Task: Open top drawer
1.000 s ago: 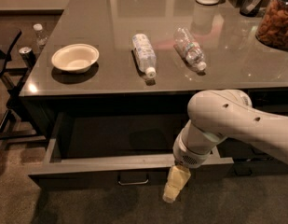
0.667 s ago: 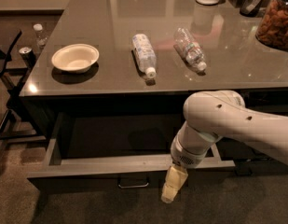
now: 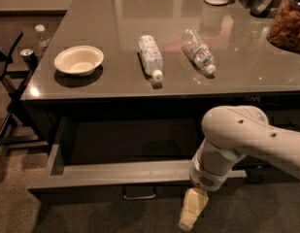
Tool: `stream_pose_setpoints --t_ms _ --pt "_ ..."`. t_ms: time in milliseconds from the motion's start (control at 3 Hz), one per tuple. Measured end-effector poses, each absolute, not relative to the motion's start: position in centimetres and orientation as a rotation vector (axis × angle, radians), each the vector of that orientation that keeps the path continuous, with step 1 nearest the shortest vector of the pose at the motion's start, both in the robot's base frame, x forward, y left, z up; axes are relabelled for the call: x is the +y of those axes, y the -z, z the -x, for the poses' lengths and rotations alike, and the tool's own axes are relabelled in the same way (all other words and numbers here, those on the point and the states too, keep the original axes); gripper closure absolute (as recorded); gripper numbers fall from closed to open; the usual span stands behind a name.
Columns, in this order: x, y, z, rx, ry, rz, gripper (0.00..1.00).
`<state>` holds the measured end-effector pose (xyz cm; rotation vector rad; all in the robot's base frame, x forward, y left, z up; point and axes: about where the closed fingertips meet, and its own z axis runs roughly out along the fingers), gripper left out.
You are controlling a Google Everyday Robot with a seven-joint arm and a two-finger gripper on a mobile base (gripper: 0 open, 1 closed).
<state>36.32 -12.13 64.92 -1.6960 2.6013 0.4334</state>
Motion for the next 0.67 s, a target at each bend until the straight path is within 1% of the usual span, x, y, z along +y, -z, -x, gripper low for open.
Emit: stream_pose_setpoints --t_ms 333,667 --pt "-15.13 -67.45 -33.45 2.631 -0.45 1.588 0.0" --pt "-15.17 -67.49 -33.41 2.631 -0.45 1.586 0.0"
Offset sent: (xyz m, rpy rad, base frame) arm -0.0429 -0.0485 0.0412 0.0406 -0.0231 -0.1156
